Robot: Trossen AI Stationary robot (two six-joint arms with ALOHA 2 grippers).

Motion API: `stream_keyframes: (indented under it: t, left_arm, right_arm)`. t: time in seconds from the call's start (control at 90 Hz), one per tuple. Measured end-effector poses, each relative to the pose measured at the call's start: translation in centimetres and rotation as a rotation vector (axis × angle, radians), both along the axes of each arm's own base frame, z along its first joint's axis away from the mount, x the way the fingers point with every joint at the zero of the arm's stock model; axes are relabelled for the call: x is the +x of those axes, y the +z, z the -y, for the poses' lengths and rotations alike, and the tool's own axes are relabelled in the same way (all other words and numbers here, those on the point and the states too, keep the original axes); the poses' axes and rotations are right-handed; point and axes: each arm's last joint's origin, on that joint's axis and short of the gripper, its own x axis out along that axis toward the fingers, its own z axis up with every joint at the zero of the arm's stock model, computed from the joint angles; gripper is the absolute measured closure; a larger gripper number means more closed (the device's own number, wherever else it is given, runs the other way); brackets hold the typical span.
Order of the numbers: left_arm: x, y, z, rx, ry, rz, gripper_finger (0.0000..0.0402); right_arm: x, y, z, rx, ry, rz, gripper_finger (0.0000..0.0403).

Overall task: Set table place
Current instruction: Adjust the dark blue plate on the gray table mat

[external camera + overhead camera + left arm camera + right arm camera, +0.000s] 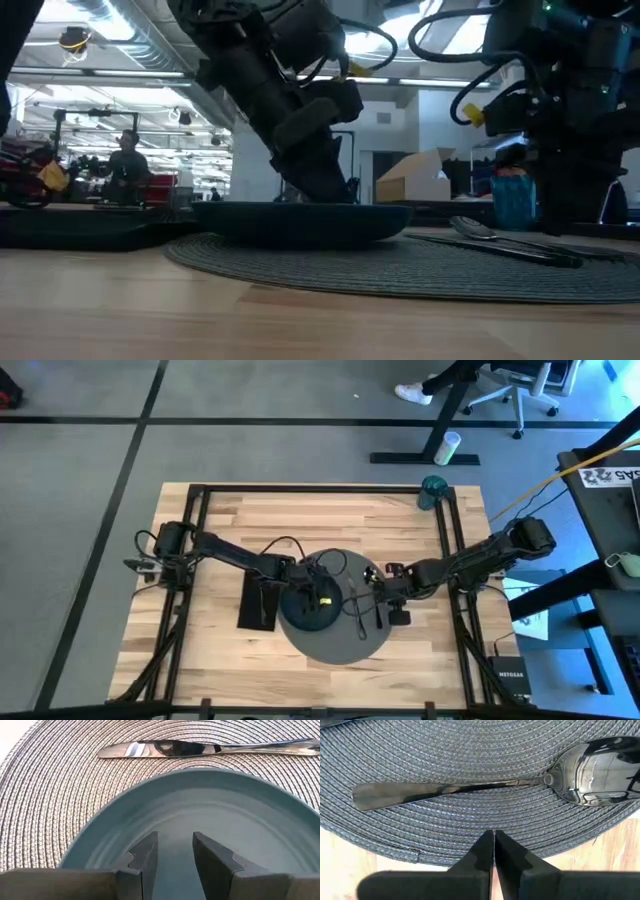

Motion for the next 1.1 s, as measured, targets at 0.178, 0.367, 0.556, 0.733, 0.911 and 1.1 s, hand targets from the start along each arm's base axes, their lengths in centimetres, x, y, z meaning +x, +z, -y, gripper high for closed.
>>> stream_keyframes:
  t: [0.178,0.367,0.556,0.733,0.911,1.1]
  left_arm:
    - [0.3,0.9,0.7,0.076,-0.022,-0.037,0.034]
    - [0.4,1.8,1.1,0.092,-0.041,-0.097,0.0397]
    - [-0.2,1.4,0.8,0.088,-0.022,-0.173,0.0401]
    - [0.2,-0.3,0.7,0.071,-0.029,-0.193,0.0401]
    - [0.8,-1.0,0.5,0.059,-0.012,-0.178,0.0402]
    - [1.2,-0.6,0.2,0.063,-0.023,-0.164,0.0402]
  right_arm:
    - [0.0,0.0,0.0,-0.002,0.004,-0.002,0.0403]
    - [-0.1,0.0,0.0,-0.004,0.014,-0.005,0.0403]
    - [-0.1,0.0,0.0,-0.005,0.018,-0.005,0.0403]
    - [0.0,0.0,0.0,-0.005,0.018,-0.004,0.0403]
    - [-0.1,0.0,0.0,-0.005,0.019,-0.006,0.0403]
    - [0.0,0.0,0.0,-0.003,0.019,-0.003,0.0403]
